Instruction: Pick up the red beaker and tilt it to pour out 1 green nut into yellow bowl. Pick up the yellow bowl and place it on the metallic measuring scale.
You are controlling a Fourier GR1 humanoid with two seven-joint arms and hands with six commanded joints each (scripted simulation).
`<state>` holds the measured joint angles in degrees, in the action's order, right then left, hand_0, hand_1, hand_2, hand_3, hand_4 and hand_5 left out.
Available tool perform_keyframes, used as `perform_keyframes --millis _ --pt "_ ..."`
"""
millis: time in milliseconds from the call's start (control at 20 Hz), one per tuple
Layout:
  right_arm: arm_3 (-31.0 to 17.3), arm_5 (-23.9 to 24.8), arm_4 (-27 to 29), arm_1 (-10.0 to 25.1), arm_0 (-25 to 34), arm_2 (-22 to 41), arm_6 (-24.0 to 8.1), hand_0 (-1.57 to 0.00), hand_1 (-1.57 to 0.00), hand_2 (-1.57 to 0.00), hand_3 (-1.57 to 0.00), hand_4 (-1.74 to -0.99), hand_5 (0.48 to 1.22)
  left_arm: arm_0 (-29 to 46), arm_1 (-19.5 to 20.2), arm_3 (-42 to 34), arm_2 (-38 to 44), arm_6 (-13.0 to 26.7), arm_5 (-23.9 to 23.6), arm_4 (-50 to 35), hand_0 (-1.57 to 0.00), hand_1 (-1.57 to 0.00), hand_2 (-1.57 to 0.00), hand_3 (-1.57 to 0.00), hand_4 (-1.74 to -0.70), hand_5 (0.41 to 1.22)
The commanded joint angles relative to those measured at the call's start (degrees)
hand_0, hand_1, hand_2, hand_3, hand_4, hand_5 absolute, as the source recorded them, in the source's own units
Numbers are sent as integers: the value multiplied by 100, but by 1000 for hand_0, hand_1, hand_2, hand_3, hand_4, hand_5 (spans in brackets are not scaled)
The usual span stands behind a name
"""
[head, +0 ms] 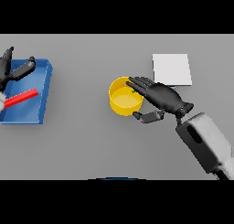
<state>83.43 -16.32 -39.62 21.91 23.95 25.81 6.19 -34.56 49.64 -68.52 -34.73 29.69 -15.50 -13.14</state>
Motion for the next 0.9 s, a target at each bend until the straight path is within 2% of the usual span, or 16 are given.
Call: perform_keyframes --millis 0,250,450,700,850 --pt "-117 -100 -44 17 151 71 44 1 1 1 1 -1274 662 -7 -11 52 -2 -9 13 5 0 1 1 1 -799 721" --pt "-736 -422 -191 42 694 377 440 1 1 1 1 -1255 686 25 30 36 -3 -24 36 1 1 1 1 1 -794 717" --pt "-1231 -570 -266 -174 987 596 545 1 1 1 1 -1243 682 -31 -24 193 -7 -127 63 37 1 1 1 1 -795 729" --pt "-1740 -735 -436 -294 1260 817 509 1 1 1 1 -1288 671 -31 43 116 35 -114 109 -23 1 1 1 1 -798 735" --pt "-1888 -858 -485 -315 1359 908 525 1 1 1 1 -1303 674 31 81 81 38 -115 64 -17 1 1 1 1 -799 738"
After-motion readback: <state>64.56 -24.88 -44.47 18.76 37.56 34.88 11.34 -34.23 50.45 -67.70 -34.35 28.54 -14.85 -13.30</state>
